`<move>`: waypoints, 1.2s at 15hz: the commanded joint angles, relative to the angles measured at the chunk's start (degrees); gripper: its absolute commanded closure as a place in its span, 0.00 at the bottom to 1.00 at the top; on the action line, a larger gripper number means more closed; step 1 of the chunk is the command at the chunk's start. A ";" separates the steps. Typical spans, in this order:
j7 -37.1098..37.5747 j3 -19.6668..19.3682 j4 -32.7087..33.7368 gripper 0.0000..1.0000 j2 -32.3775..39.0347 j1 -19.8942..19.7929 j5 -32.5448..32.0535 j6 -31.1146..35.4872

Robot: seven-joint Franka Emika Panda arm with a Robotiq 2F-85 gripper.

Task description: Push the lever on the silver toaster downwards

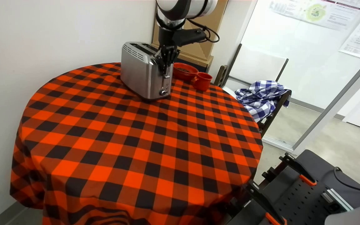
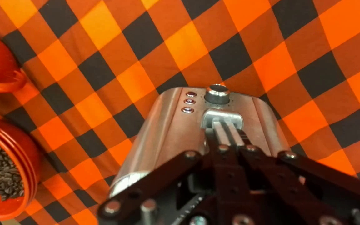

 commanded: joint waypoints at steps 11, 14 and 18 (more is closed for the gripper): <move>-0.94 -0.74 1.94 0.99 7.40 2.07 -5.27 6.80; -2.41 -0.03 1.68 0.99 7.98 1.58 -4.62 6.58; -3.25 0.48 1.77 0.99 7.70 1.01 -3.74 6.20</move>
